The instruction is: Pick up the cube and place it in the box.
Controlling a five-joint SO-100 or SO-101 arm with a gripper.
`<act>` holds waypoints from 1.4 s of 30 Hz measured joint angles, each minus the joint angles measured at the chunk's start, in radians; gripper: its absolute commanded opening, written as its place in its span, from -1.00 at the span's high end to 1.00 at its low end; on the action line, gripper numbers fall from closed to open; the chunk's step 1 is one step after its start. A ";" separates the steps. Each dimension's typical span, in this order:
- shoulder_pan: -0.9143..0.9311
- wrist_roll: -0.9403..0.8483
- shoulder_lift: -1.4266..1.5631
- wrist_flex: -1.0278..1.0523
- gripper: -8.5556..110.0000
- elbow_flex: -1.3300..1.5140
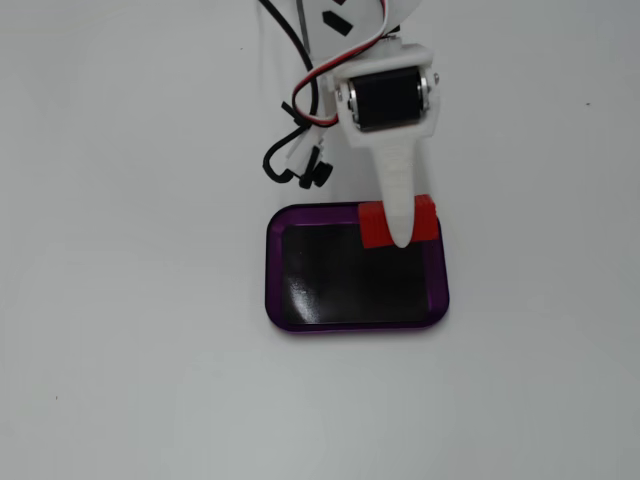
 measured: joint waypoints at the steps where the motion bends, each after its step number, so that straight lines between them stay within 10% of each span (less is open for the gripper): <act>1: 0.003 -0.003 0.000 0.000 0.86 0.000; 22: -0.008 -0.006 0.106 0.083 0.57 -0.002; 42: 0.158 -0.072 1.529 0.492 0.42 0.746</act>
